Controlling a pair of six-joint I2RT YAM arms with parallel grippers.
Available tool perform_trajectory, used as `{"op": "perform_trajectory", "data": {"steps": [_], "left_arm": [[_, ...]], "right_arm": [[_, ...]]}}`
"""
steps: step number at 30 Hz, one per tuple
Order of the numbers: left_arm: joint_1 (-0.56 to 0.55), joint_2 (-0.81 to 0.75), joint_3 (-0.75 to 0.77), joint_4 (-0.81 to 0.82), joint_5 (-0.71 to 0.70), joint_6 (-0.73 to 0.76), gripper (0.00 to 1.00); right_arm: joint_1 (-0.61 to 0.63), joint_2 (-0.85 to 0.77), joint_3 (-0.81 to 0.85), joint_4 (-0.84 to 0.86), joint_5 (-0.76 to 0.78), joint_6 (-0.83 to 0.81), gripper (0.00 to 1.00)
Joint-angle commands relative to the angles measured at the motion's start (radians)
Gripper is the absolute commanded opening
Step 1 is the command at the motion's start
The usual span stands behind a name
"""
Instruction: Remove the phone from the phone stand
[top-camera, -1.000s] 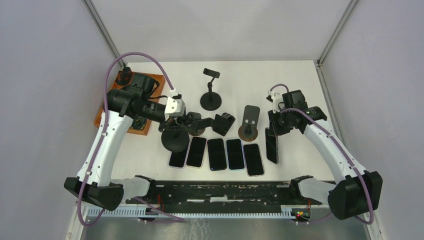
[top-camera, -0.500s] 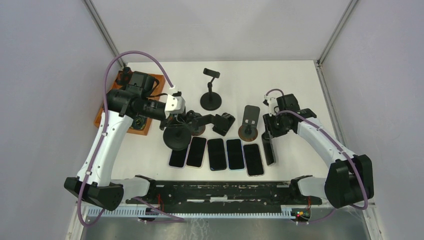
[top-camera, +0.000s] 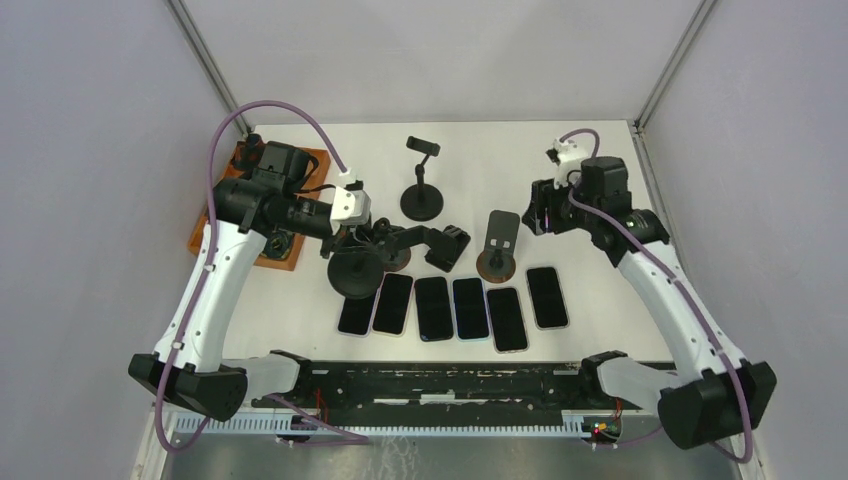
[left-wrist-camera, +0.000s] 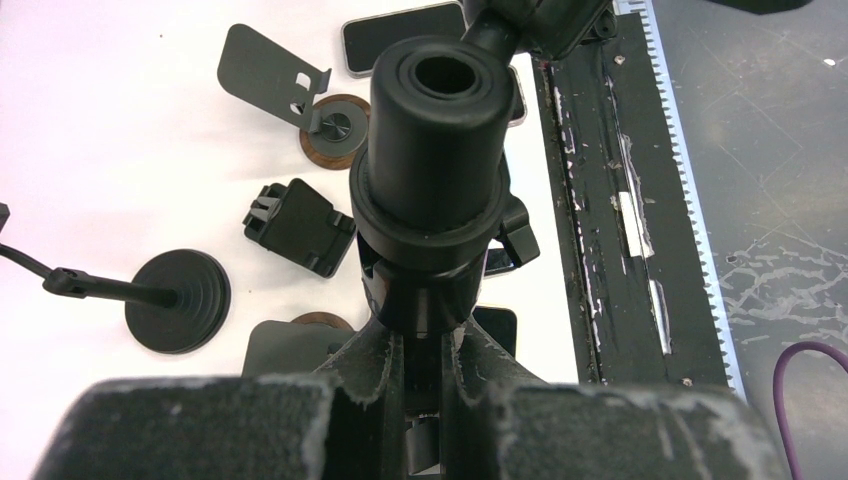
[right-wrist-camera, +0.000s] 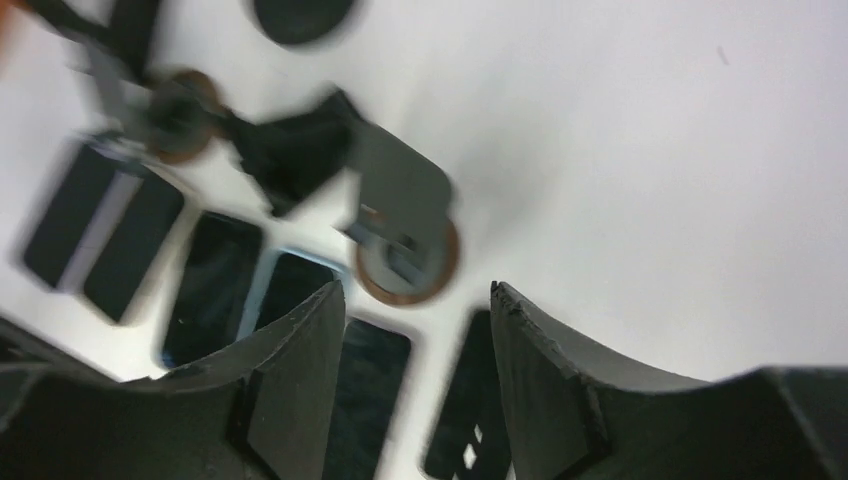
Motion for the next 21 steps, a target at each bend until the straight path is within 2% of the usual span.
{"op": "perform_trajectory", "data": {"steps": [1,6,9,12,16,21], "left_arm": [[-0.004,-0.003,0.012,0.060,0.072,-0.038,0.02],[-0.004,0.000,0.015,0.062,0.074,-0.037,0.02],[-0.004,0.001,0.012,0.062,0.076,-0.041,0.02],[-0.004,-0.003,0.004,0.062,0.075,-0.041,0.02],[-0.004,-0.003,-0.001,0.062,0.082,-0.042,0.02],[-0.004,-0.007,0.000,0.063,0.077,-0.048,0.02]], "right_arm": [[0.040,-0.126,0.058,0.266,-0.405,0.193,0.65],[0.253,-0.134,0.080,0.583,-0.546,0.396,0.83],[0.344,-0.122,0.049,0.845,-0.621,0.522,0.93],[0.438,-0.076,0.086,0.881,-0.633,0.519,0.96],[0.519,0.018,0.139,0.842,-0.635,0.484,0.96],[0.563,0.081,0.175,0.817,-0.640,0.467,0.84]]}}
